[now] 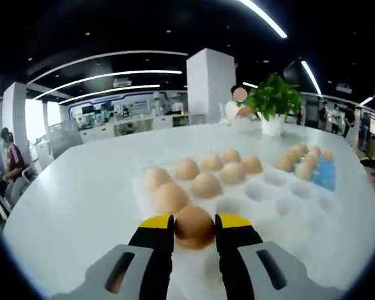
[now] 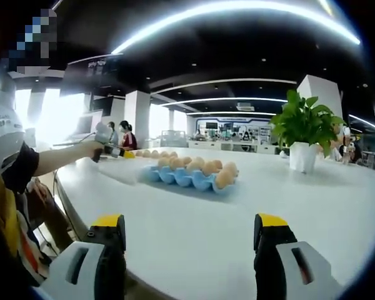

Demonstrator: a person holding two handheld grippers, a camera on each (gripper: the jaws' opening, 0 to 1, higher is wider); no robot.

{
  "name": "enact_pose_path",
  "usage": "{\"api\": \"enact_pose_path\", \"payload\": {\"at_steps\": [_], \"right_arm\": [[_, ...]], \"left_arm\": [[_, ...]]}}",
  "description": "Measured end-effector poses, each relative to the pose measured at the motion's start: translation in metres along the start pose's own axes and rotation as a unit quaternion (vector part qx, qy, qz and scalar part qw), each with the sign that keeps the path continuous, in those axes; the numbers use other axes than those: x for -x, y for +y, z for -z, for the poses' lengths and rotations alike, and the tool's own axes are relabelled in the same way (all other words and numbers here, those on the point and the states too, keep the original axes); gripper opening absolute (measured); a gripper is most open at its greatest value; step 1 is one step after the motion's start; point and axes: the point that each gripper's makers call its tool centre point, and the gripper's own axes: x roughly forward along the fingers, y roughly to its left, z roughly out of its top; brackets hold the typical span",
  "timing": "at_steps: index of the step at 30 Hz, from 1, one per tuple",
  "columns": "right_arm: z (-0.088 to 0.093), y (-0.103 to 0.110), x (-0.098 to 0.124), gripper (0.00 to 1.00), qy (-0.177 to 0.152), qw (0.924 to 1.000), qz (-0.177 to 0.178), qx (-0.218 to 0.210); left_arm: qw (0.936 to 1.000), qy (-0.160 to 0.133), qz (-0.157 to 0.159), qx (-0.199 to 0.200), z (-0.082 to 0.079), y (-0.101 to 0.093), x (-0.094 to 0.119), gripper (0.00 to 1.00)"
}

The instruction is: Pick up the eggs on the table and place them into the egg tray on the table

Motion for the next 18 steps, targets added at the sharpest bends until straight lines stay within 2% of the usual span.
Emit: {"api": "enact_pose_path", "payload": {"at_steps": [18], "right_arm": [[-0.0003,-0.0003,0.0008,0.88,0.002,1.0000,0.002,0.001]], "left_arm": [[0.9999,0.011,-0.004,0.005,-0.0003,0.0005,-0.0007,0.25]]}}
